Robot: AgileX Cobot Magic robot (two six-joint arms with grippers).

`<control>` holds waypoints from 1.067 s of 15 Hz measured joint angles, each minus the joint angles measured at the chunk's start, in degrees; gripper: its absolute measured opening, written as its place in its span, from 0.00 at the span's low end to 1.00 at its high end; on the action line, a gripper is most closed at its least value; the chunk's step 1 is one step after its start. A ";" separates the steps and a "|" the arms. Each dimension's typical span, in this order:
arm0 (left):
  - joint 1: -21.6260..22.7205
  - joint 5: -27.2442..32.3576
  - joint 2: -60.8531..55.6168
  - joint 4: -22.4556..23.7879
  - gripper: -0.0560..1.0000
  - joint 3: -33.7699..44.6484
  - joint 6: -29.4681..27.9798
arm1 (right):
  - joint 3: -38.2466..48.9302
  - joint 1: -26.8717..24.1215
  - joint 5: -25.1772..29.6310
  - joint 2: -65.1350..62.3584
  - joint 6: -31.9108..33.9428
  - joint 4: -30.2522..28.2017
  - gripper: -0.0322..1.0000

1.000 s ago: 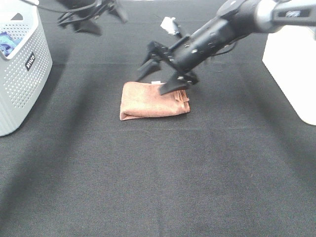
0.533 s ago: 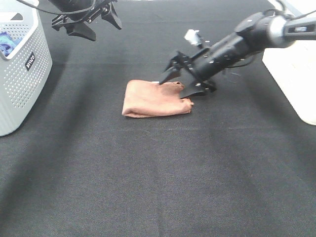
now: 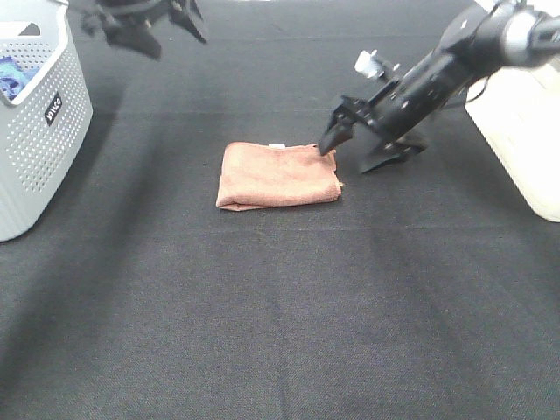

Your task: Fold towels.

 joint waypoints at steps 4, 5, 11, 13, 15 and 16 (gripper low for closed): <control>0.00 9.40 -7.51 6.88 0.74 0.00 1.32 | 0.00 -0.06 10.49 -9.05 6.88 -8.37 0.80; 0.00 11.23 -9.40 8.94 0.74 0.00 0.74 | 0.00 -0.06 12.66 -11.52 8.37 -10.08 0.80; -0.06 11.97 -24.92 18.33 0.74 6.93 -1.95 | 4.07 -0.06 14.50 -25.67 12.43 -17.82 0.80; -0.11 11.97 -33.17 20.45 0.74 15.87 -2.29 | 9.74 -0.06 14.55 -33.40 12.32 -20.17 0.80; -0.23 12.03 -44.81 21.83 0.74 29.91 -3.67 | 20.51 -0.06 14.55 -44.81 12.32 -22.75 0.80; -0.23 12.09 -49.79 22.06 0.74 36.55 -4.18 | 25.10 -0.06 14.55 -50.02 12.32 -22.92 0.80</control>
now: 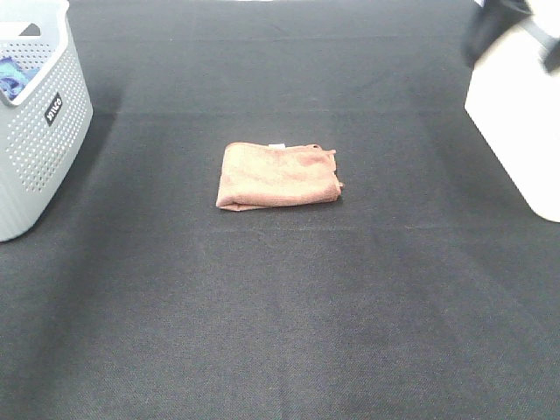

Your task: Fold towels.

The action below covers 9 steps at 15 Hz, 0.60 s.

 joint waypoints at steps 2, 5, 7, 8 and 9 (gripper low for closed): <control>0.00 -0.06 -11.23 0.00 0.74 13.29 -0.40 | 10.31 0.00 -1.20 -10.03 0.00 -0.23 0.80; 0.00 -0.06 -28.48 0.00 0.74 33.58 -0.57 | 28.36 0.00 -5.56 -27.56 -0.06 -0.34 0.80; 0.00 -0.06 -44.35 0.17 0.74 46.52 -0.29 | 38.10 0.00 -6.13 -37.07 -0.63 -1.15 0.80; 0.00 -0.11 -50.25 0.57 0.74 50.94 -0.29 | 42.28 0.00 -6.13 -42.00 -1.49 -2.23 0.80; 0.00 -0.46 -56.44 1.20 0.74 54.14 -0.29 | 46.41 0.00 -6.07 -46.64 -1.72 -3.21 0.80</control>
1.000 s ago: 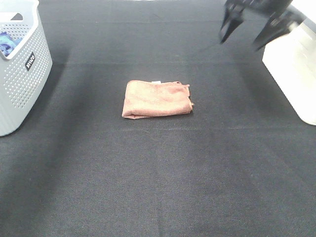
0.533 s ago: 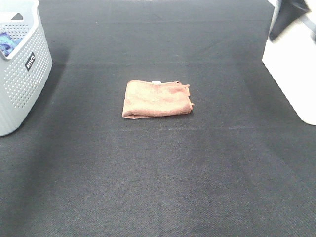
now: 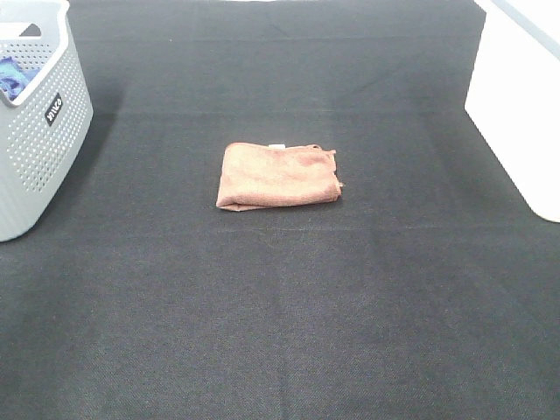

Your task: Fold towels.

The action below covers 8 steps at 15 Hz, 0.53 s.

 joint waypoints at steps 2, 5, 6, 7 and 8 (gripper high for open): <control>0.00 -1.15 -10.03 0.00 0.74 3.72 0.23 | 6.53 0.00 0.06 -12.03 -0.34 -2.06 0.80; 0.00 -2.98 -17.30 0.00 0.74 4.47 2.52 | 9.11 0.00 -1.03 -20.86 -0.92 -2.06 0.79; 0.00 -3.61 -18.56 -0.40 0.74 4.53 4.98 | 9.34 0.00 -1.49 -24.01 -1.55 -1.95 0.79; 0.00 -4.30 -18.91 -1.49 0.74 4.53 7.22 | 9.34 0.00 -1.72 -27.73 -2.81 -1.66 0.79; 0.00 -5.33 -19.08 -3.61 0.74 5.10 10.43 | 9.34 0.00 -1.72 -29.28 -2.92 -1.55 0.79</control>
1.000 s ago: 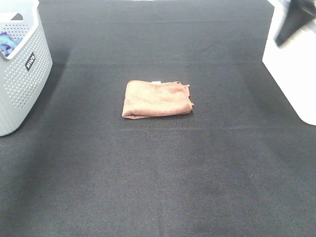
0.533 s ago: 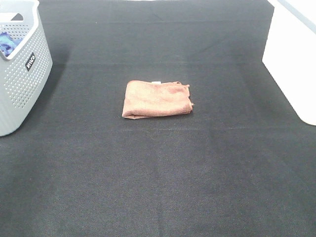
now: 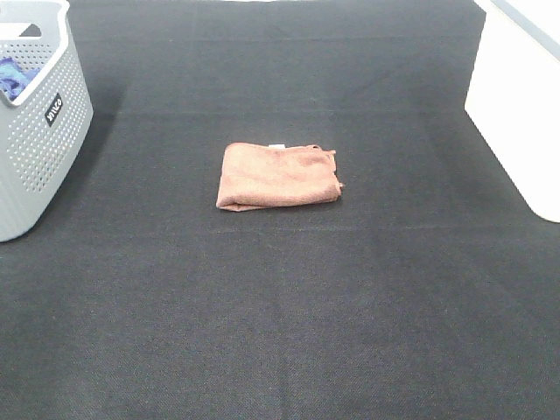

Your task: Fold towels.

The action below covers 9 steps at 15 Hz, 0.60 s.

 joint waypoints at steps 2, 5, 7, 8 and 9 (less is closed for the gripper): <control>0.00 -2.29 -0.06 -1.60 0.74 1.55 2.23 | 0.00 0.00 0.00 -0.69 0.00 0.11 0.79; 0.00 -3.04 -0.06 -2.01 0.74 1.72 2.58 | 0.00 0.00 0.00 -0.69 0.00 0.11 0.79; 0.00 -3.04 -0.06 -2.01 0.74 1.72 2.69 | 0.00 0.00 0.00 -0.69 0.00 0.11 0.79; 0.00 -3.04 -0.06 -2.01 0.74 1.72 2.69 | 0.00 0.00 0.00 -0.69 0.00 0.11 0.79; 0.00 -3.04 -0.06 -2.01 0.74 1.72 2.69 | 0.00 0.00 0.00 -0.69 0.00 0.11 0.79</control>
